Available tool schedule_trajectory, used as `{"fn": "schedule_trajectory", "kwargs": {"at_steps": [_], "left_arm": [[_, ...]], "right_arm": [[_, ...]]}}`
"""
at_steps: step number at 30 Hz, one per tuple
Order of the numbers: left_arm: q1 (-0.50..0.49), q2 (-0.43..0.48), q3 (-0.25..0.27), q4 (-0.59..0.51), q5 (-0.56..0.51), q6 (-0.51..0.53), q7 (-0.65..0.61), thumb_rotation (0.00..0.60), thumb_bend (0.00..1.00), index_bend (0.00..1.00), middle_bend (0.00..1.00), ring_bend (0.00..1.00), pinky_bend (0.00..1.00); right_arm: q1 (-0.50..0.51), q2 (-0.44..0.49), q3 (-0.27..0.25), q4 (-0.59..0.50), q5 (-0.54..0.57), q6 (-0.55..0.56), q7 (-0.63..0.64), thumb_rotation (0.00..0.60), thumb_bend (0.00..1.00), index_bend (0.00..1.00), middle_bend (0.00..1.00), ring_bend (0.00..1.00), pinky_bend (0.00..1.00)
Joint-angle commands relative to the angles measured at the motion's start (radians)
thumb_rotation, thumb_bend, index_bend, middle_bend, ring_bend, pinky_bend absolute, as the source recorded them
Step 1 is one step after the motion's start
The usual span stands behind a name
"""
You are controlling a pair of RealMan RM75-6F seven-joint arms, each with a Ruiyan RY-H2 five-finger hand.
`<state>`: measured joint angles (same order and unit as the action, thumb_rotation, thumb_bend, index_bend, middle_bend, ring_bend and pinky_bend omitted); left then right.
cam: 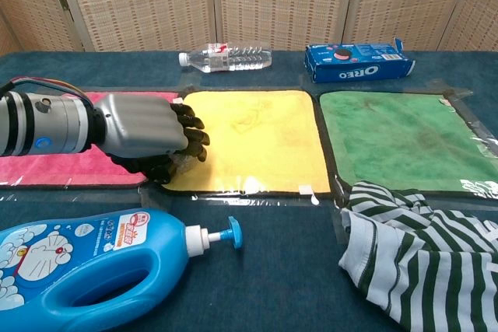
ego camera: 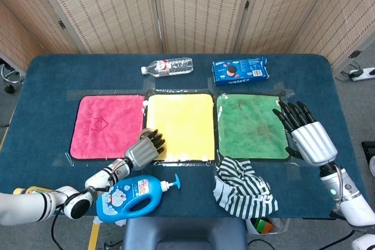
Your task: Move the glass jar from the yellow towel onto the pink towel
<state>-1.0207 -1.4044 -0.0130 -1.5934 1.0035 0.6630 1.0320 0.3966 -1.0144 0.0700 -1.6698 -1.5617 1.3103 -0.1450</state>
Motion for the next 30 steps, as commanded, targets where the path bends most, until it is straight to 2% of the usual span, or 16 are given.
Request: {"fn": "schedule_trajectory", "kwargs": {"at_steps": [1,7,18,24,30], "left_arm": [[-0.035,0.002,0.041,-0.027,-0.087,0.054,0.066,0.6,0.84,0.18,0.13,0.08,0.0],[-0.068,0.028,0.091,-0.059,-0.164,0.108,0.129,0.6,0.84,0.2,0.14,0.08,0.0],[-0.085,0.076,0.169,-0.053,-0.197,0.169,0.154,0.597,0.84,0.2,0.14,0.08,0.0],[-0.077,0.082,0.176,-0.028,-0.206,0.185,0.117,0.596,0.84,0.2,0.14,0.08,0.0],[-0.048,0.122,0.165,-0.081,-0.142,0.227,0.032,0.593,0.83,0.17,0.14,0.08,0.0]], "right_arm": [[-0.002,0.0,0.001,0.002,0.0,0.0,0.003,0.6,0.16,0.0,0.0,0.0,0.0],[-0.008,-0.001,0.005,0.007,-0.003,0.004,0.012,0.6,0.16,0.0,0.0,0.0,0.0],[-0.014,-0.007,0.012,0.015,-0.004,0.004,0.024,0.6,0.16,0.0,0.0,0.0,0.0],[-0.016,-0.006,0.015,0.009,-0.009,0.007,0.021,0.6,0.16,0.0,0.0,0.0,0.0],[-0.023,-0.001,0.017,0.002,-0.013,0.017,0.024,0.6,0.16,0.0,0.0,0.0,0.0]]}}
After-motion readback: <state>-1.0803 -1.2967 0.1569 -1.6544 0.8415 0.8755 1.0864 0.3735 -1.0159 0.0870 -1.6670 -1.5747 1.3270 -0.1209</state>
